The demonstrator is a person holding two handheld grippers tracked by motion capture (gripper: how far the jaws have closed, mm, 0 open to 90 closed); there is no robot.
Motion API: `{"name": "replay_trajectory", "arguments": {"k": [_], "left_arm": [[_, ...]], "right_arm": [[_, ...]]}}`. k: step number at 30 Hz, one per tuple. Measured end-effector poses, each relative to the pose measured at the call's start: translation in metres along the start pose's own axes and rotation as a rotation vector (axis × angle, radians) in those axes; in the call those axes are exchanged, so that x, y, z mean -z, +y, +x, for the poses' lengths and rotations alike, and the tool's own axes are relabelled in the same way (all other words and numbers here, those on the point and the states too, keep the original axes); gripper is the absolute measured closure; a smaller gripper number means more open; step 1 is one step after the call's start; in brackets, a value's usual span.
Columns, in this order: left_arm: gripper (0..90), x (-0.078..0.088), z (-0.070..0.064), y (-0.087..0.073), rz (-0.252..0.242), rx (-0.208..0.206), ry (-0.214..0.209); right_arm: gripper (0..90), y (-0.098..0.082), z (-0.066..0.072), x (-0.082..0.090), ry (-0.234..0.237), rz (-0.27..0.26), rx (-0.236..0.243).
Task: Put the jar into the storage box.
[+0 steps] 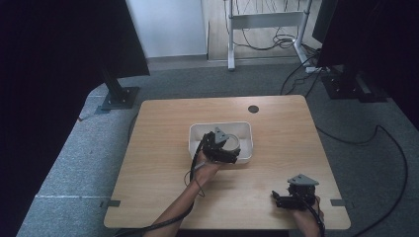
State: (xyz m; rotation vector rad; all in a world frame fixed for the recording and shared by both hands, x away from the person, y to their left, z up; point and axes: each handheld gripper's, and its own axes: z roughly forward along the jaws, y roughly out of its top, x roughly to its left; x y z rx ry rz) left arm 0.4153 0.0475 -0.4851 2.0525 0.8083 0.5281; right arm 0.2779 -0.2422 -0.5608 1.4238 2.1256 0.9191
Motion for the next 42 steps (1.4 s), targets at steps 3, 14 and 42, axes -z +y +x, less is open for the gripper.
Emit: {"name": "replay_trajectory", "arguments": {"k": [3, 14, 42], "left_arm": [[2.8, 0.004, 0.000, 0.001, -0.003, -0.002, -0.012], [3.0, 0.017, -0.002, 0.000, -0.027, -0.021, -0.056], [3.5, 0.049, 0.002, -0.019, -0.046, -0.036, -0.103]], "right_arm": [[2.8, 0.000, 0.000, 0.000, 0.000, 0.000, 0.000], [2.8, 0.000, 0.000, 0.000, 0.000, 0.000, 0.000], [2.8, 0.000, 0.000, 0.000, 0.000, 0.000, 0.000]]}}
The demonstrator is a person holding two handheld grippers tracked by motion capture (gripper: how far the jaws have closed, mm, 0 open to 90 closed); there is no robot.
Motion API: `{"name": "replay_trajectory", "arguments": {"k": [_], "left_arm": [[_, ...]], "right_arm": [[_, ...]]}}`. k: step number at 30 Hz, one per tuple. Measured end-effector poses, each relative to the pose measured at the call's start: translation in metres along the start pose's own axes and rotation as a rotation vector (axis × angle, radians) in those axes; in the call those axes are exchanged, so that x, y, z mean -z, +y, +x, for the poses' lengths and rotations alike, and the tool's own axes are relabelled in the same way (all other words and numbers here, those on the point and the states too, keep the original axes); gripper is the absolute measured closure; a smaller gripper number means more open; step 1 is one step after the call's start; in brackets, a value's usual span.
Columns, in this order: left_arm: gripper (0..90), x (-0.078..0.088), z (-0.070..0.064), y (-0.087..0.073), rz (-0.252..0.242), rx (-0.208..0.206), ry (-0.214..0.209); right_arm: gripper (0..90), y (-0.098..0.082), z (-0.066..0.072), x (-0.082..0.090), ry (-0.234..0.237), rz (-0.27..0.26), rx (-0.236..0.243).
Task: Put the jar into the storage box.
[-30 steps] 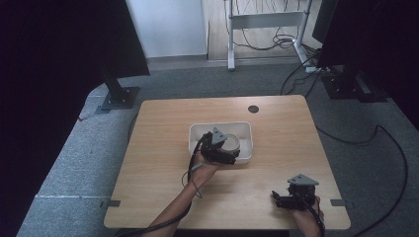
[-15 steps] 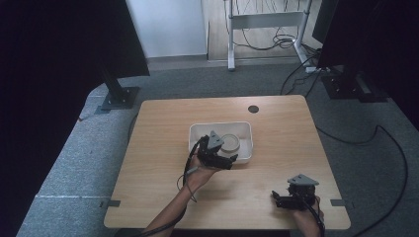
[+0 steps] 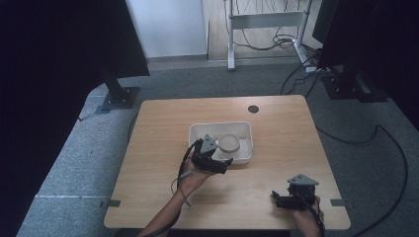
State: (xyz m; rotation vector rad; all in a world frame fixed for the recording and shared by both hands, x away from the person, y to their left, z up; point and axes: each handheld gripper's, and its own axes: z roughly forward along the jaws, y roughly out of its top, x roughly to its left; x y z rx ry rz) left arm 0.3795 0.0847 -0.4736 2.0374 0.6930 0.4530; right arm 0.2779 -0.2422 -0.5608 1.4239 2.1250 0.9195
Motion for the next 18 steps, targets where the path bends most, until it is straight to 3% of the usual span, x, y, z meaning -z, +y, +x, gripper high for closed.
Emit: {"name": "replay_trajectory", "arguments": {"k": [13, 18], "left_arm": [[3.9, 0.017, -0.002, -0.011, -0.013, -0.038, -0.017], [4.0, 0.022, 0.001, -0.018, -0.015, -0.028, -0.015]], "right_arm": [[2.8, 0.000, 0.000, 0.000, 0.000, 0.000, -0.001], [2.8, 0.000, 0.000, 0.000, 0.000, 0.000, -0.001]]}}
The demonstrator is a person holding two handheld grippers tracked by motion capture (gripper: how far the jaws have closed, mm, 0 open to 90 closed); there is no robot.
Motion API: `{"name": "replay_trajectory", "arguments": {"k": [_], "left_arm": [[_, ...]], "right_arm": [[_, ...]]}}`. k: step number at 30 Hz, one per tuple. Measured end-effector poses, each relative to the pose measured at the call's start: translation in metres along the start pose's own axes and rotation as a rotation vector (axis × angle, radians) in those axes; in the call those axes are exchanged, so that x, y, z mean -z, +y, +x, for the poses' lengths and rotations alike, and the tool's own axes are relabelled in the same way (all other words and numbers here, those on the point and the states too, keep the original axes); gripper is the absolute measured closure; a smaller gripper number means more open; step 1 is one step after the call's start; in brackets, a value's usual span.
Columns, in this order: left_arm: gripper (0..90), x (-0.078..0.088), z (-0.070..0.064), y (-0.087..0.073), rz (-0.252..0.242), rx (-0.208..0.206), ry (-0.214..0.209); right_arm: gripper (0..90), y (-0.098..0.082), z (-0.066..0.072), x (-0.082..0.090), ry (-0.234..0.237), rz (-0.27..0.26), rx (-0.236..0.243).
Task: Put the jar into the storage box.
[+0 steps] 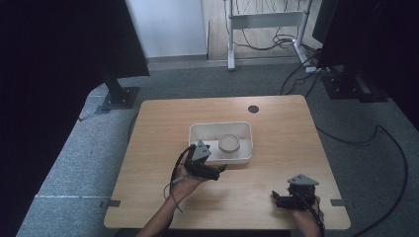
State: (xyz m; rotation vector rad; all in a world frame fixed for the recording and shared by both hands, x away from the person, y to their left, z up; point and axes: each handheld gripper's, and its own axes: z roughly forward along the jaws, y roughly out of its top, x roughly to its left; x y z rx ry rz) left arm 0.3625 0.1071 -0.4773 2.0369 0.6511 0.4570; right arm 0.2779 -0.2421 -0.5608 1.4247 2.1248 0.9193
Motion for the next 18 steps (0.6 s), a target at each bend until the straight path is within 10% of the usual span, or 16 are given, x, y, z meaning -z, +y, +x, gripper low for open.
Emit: {"name": "replay_trajectory", "arguments": {"k": [18], "left_arm": [[4.1, 0.023, 0.004, -0.025, -0.014, 0.016, -0.002]], "right_arm": [[2.8, 0.000, 0.000, 0.000, 0.000, -0.001, 0.001]]}}
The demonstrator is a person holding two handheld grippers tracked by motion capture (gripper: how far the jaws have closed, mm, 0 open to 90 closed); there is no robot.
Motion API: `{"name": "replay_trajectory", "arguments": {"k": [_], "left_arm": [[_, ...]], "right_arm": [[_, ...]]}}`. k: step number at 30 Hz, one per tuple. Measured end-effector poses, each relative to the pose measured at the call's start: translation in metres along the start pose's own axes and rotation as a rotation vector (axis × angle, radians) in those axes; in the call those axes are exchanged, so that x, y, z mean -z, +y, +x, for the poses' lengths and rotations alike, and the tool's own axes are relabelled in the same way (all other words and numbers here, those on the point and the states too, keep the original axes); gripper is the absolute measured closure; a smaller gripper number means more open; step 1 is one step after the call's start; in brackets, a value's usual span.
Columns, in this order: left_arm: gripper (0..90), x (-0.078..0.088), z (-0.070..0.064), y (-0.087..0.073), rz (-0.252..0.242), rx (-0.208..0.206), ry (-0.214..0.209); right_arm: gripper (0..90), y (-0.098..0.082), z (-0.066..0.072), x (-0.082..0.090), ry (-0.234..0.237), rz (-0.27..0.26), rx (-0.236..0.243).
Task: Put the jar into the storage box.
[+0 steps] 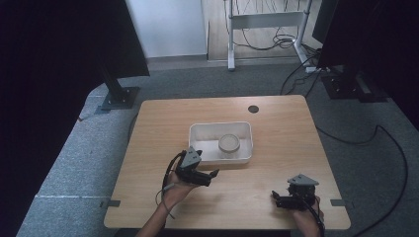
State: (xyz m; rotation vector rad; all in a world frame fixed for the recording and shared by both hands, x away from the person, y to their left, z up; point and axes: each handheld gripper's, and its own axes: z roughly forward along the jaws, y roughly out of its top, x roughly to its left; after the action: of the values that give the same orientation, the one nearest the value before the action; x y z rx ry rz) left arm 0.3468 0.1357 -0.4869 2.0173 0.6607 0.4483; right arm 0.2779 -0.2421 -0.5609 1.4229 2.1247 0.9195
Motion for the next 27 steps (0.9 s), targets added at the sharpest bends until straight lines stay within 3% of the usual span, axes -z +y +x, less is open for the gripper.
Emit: {"name": "replay_trajectory", "arguments": {"k": [15, 27], "left_arm": [[3.9, 0.020, 0.008, -0.026, -0.010, 0.014, 0.017], [3.9, 0.029, 0.011, -0.048, 0.018, 0.022, 0.049]], "right_arm": [[2.9, 0.000, 0.000, 0.000, -0.002, 0.000, -0.002], [2.8, 0.000, 0.000, 0.000, -0.004, 0.000, -0.003]]}}
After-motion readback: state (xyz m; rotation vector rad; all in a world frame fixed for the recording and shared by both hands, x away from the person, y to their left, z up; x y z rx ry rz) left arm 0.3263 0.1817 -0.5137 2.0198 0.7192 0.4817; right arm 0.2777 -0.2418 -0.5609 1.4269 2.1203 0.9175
